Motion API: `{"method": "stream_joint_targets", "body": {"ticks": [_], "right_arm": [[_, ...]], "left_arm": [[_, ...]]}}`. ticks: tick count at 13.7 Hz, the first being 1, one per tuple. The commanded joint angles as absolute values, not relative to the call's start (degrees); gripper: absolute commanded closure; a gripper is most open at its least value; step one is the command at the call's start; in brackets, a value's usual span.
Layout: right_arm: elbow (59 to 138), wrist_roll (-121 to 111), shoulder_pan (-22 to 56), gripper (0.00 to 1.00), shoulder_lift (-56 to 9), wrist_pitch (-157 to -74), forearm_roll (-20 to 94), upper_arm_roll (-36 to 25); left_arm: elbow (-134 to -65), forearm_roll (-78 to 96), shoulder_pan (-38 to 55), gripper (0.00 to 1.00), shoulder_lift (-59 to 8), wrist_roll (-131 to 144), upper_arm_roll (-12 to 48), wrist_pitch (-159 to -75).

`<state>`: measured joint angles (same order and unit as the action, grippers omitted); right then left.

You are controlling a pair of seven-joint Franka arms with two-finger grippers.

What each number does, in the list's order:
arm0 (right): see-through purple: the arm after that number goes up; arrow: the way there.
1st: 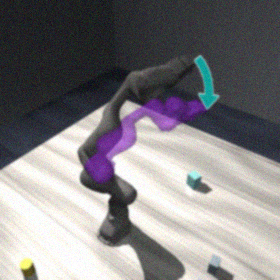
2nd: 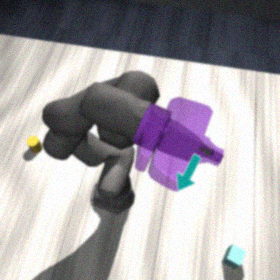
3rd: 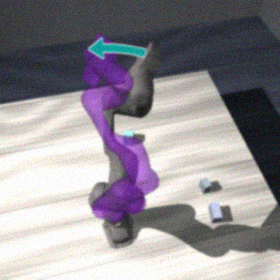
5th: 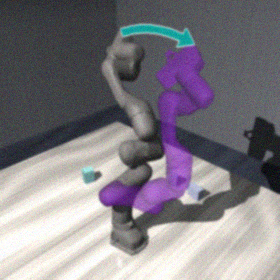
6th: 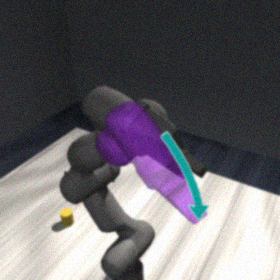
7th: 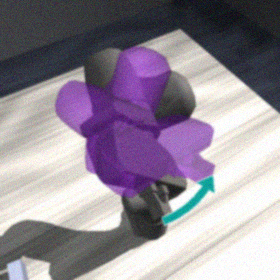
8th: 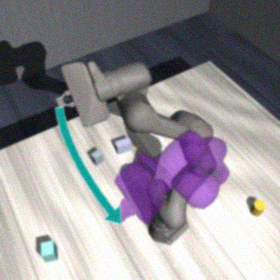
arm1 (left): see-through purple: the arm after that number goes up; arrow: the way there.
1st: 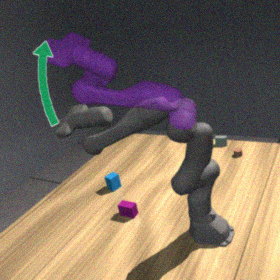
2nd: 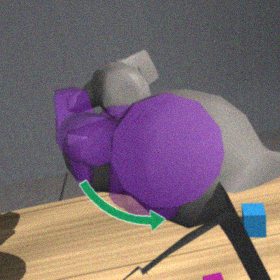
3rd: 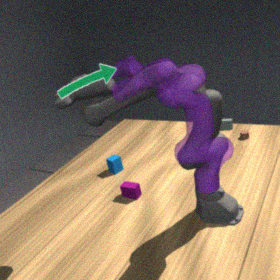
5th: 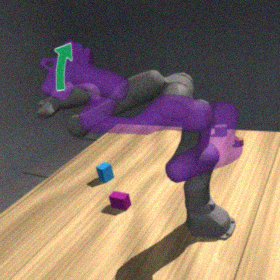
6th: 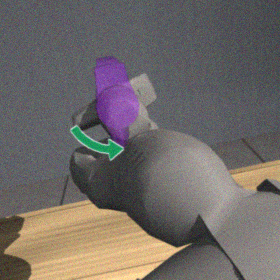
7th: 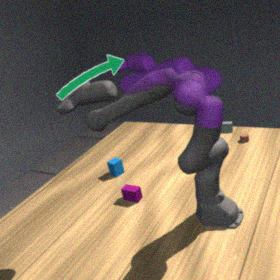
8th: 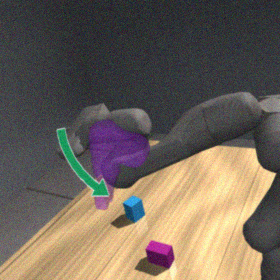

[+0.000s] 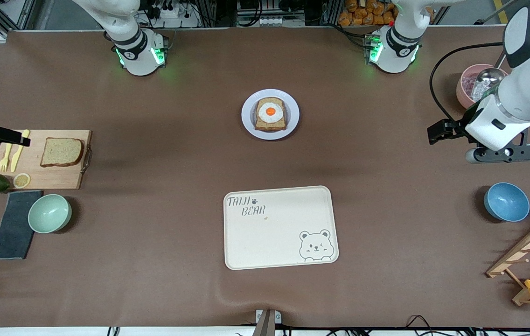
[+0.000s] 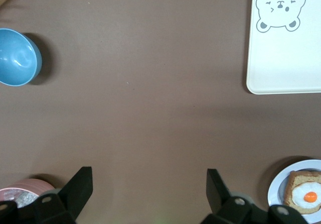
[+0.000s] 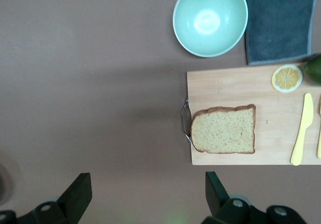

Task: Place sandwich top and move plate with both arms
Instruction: 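Move the right gripper over the bread slice on the cutting board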

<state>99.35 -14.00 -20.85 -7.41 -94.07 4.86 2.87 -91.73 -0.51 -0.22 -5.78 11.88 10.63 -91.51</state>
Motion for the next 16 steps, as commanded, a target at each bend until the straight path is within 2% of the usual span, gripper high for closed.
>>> {"method": "stream_joint_targets", "body": {"ticks": [1,6,10,13,14,16], "right_arm": [[100.1,-18.6,-23.8,0.0,-9.3,-95.4,5.4,3.7],[100.3,-27.2,-28.6,0.0,-14.8,-99.0,5.4,3.7],[106.1,-32.9,-32.1,0.0,-17.0,-107.4,5.4,3.7],[106.5,-38.3,-34.4,0.0,-19.7,-110.3,5.6,3.7],[106.6,-38.3,-34.4,0.07,-20.2,-111.2,5.6,3.7],[106.6,-38.6,-35.4,0.12,-21.7,-112.1,5.6,3.7]], "left_arm": [[-92.8,0.6,-0.3,0.0,-5.4,12.7,11.0,-92.1],[-92.9,0.8,-0.5,0.0,-6.0,12.7,11.1,-92.1],[-93.3,1.1,-0.6,0.0,-6.0,12.7,11.1,-92.0],[-93.3,1.1,-0.5,0.0,-6.2,12.7,11.0,-92.0],[-93.3,1.1,-0.5,0.0,-6.3,12.7,11.1,-92.1],[-93.3,1.1,-0.5,0.0,-6.4,12.7,11.1,-92.0]]}}
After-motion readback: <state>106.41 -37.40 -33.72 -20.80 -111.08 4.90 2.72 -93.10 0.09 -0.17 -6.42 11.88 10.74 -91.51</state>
